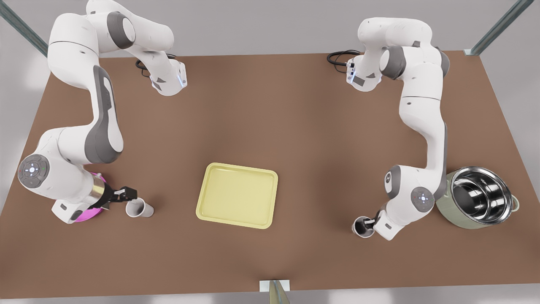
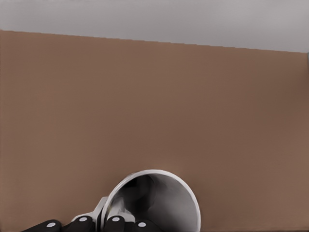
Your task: Use the left arm to pick up the white IKEA cup from the tray and place it on the middle-left position; use the right arm to pick up the white IKEA cup from the tray and place it on the middle-right position
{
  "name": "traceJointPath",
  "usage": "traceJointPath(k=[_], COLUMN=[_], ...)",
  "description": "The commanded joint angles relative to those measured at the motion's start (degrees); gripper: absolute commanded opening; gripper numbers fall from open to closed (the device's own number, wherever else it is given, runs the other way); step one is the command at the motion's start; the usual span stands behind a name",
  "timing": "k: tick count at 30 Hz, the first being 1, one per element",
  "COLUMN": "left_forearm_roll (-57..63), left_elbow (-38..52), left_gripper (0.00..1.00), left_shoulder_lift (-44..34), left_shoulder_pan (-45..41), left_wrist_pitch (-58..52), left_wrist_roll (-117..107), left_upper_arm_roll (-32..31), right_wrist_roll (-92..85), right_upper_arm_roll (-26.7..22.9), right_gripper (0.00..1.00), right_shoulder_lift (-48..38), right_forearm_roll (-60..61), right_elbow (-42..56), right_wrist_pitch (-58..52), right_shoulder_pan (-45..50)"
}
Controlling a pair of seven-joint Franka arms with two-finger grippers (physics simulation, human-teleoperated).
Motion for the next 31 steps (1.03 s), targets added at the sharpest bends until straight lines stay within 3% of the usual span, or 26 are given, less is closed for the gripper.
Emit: traceJointPath(k=[1,11,12,13,14,17,19,20,22,23,25,31], left_forearm_roll=[-0.2,-0.3,-0.3,0.1,1.9,7.6,8.1,7.4,-5.4,-3.7,-3.5,-1.7], left_elbow=[-0.2,-0.7,-0.7,-0.7,-0.3,2.2,8.5,8.5,7.9,4.5,-18.0,-16.7], left_gripper=[0.21,0.29,0.35,0.80,1.00,1.00,1.00,1.00,1.00,1.00,1.00,1.00], left_shoulder_lift=[-0.1,0.6,0.7,0.5,0.0,-1.5,-3.8,-8.4,-16.4,-20.7,-36.1,-36.1], left_shoulder_pan=[0.1,0.0,-0.3,-0.2,-0.2,-0.1,0.1,0.2,5.0,4.9,5.2,5.8], left_wrist_pitch=[-0.3,-0.2,0.0,0.1,0.1,-0.4,-12.7,-19.9,-40.2,-41.9,-24.5,-24.0], left_wrist_roll=[19.3,19.3,19.2,19.4,19.4,19.3,19.2,18.6,8.3,8.0,8.2,12.2], left_upper_arm_roll=[-0.1,-0.2,-0.2,-0.2,-0.1,0.1,0.2,0.3,0.1,-0.1,0.0,0.4], right_wrist_roll=[8.0,8.0,8.0,8.0,8.0,8.0,8.0,8.0,8.0,8.0,8.0,8.0], right_upper_arm_roll=[-0.1,-1.3,-1.2,-1.2,-1.2,-1.2,-1.2,-1.2,-1.4,-1.4,-1.4,-1.2], right_gripper=[1.00,1.00,1.00,1.00,1.00,1.00,1.00,1.00,1.00,1.00,1.00,1.00], right_shoulder_lift=[-0.1,-0.2,-0.2,-0.2,-0.2,-0.2,-0.2,-0.2,-0.2,-0.2,-0.3,-0.6], right_forearm_roll=[-0.2,-0.2,-0.1,-0.2,-0.2,-0.2,-0.2,-0.1,-0.2,-0.2,-0.2,-0.2], right_elbow=[0.2,0.2,0.2,0.2,0.2,0.2,0.2,0.2,0.2,0.2,0.2,0.2], right_wrist_pitch=[-1.1,-1.0,-1.0,-1.0,-1.0,-1.0,-1.0,-1.0,-1.0,-1.0,-1.1,-1.2], right_shoulder_pan=[-0.1,-0.2,-0.2,-0.2,-0.2,-0.2,-0.2,-0.2,-0.2,-0.3,-0.2,-0.2])
